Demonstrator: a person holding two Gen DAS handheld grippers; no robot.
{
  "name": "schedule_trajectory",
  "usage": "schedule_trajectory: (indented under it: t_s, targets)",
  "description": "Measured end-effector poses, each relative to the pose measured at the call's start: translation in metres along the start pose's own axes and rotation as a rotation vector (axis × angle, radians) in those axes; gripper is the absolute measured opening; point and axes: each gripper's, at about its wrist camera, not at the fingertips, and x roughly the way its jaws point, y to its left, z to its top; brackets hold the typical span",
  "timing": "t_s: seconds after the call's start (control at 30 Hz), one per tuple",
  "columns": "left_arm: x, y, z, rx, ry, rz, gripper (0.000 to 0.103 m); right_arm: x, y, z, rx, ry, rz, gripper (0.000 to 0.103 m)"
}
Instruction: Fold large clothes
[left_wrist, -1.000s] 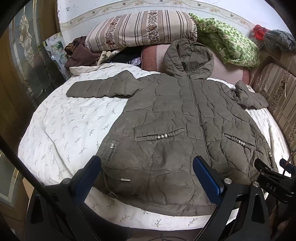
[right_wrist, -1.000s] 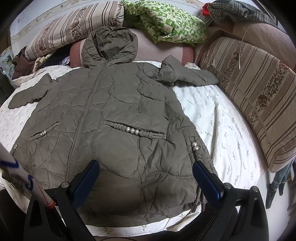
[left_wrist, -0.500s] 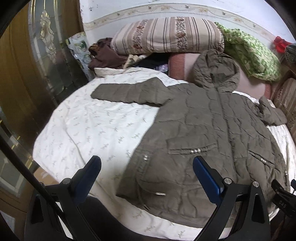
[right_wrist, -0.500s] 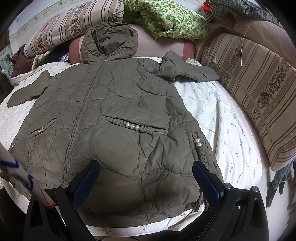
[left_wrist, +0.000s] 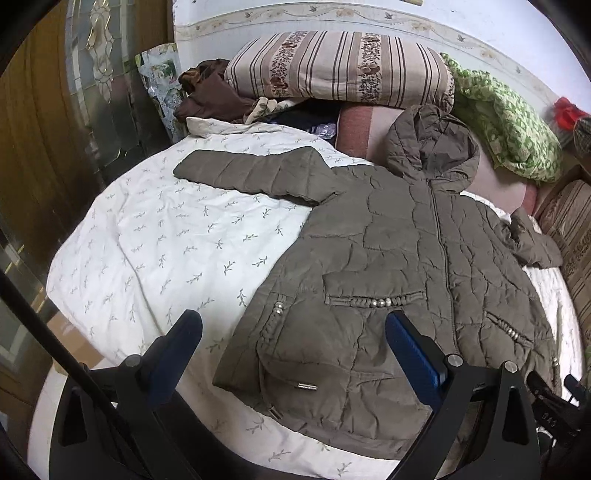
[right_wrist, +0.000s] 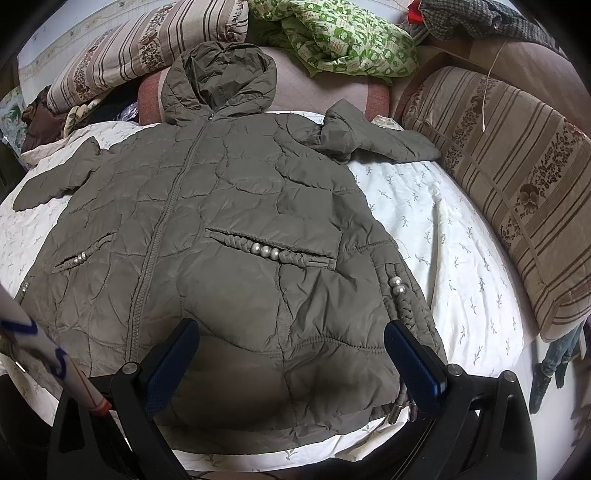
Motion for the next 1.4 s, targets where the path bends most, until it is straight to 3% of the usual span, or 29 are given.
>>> schedule_trajectory:
  t_s: [0.2, 0.37, 1.0, 1.4]
  targets:
    - [0.007, -0.004, -0.001, 0.025, 0.055, -0.061, 0.099, 0.003, -0.001, 0.002, -0.006, 0.008, 0.003, 0.102]
    - [0.011, -0.015, 0.001, 0.091, 0.028, 0.001, 0.099, 0.006, -0.004, 0.002, -0.001, 0.015, -0.013, 0.102]
    - [0.005, -0.024, 0.001, 0.113, 0.006, 0.004, 0.099, 0.010, -0.007, -0.007, 0.005, 0.030, 0.001, 0.102]
    - [0.010, -0.014, -0.001, 0.085, 0.016, -0.016, 0.099, 0.023, 0.028, -0.005, -0.101, 0.057, 0.046, 0.102]
